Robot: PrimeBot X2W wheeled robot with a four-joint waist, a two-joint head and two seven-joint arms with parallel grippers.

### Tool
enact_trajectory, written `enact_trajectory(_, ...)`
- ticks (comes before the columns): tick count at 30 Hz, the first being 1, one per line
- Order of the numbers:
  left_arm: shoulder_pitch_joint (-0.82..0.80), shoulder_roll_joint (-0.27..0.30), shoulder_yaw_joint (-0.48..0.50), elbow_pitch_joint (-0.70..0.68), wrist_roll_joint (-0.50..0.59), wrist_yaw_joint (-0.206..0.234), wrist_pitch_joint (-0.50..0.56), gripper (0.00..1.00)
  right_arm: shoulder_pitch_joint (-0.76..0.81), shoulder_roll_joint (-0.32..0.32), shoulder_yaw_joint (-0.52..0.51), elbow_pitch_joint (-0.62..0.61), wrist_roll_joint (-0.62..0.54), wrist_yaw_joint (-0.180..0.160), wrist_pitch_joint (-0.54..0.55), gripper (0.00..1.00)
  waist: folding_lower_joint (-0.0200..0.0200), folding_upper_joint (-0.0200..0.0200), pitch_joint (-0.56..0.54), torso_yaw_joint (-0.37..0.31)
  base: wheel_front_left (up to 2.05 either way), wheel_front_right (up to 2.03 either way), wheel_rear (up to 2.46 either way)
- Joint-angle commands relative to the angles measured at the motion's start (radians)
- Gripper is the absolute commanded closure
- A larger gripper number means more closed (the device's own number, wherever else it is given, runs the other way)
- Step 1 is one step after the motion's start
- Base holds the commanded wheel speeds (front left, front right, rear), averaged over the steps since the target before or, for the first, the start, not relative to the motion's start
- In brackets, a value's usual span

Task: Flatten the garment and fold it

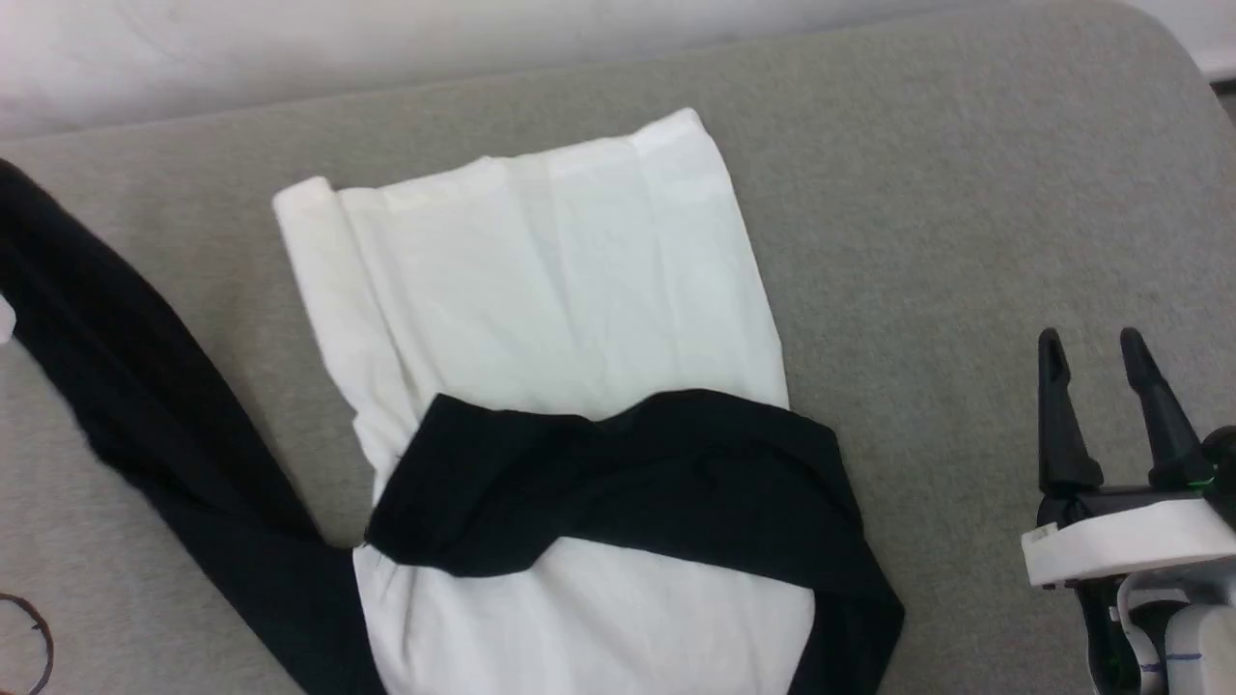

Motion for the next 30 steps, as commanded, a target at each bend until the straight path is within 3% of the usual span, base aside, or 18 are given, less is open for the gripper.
enact_trajectory(1, 0.016, 0.002, 0.006, -0.011, 0.000, 0.006, -0.016, 1.00, 0.010, 0.003, -0.001, 0.002, -0.004, -0.001, 0.003, 0.00, 0.0001, 0.0000, -0.094, 0.082, 0.00, 0.00, 0.00)
enact_trajectory(8, 0.071, -0.025, 0.013, -0.192, 0.002, 0.044, -0.090, 1.00, 0.047, 0.003, 0.000, 0.002, 0.002, -0.001, 0.021, 0.00, 0.0001, 0.0000, -0.168, 0.124, 0.00, 0.00, 0.00)
enact_trajectory(15, 0.153, -0.117, -0.055, -0.516, 0.048, 0.177, -0.053, 1.00, 0.078, 0.003, 0.008, 0.001, 0.014, -0.001, 0.032, 0.00, 0.0001, 0.0000, -0.217, 0.138, 0.00, 0.00, 0.00)
enact_trajectory(19, 0.219, -0.192, -0.124, -0.703, 0.084, 0.266, -0.014, 1.00, 0.087, 0.003, 0.010, -0.004, 0.020, -0.001, 0.034, 0.00, 0.0001, 0.0000, -0.225, 0.131, 0.00, 0.00, 0.00)
enact_trajectory(23, 0.259, -0.279, -0.221, -0.829, 0.123, 0.324, 0.023, 1.00, 0.094, 0.003, 0.010, -0.010, 0.024, -0.001, 0.035, 0.00, 0.0001, 0.0000, -0.216, 0.123, 0.00, 0.00, 0.00)
enact_trajectory(30, 0.265, -0.460, -0.405, -0.800, 0.190, 0.358, 0.036, 1.00, 0.079, 0.003, 0.020, -0.019, 0.025, -0.001, 0.039, 0.00, 0.0001, 0.0000, -0.172, 0.091, 0.00, 0.00, 0.00)
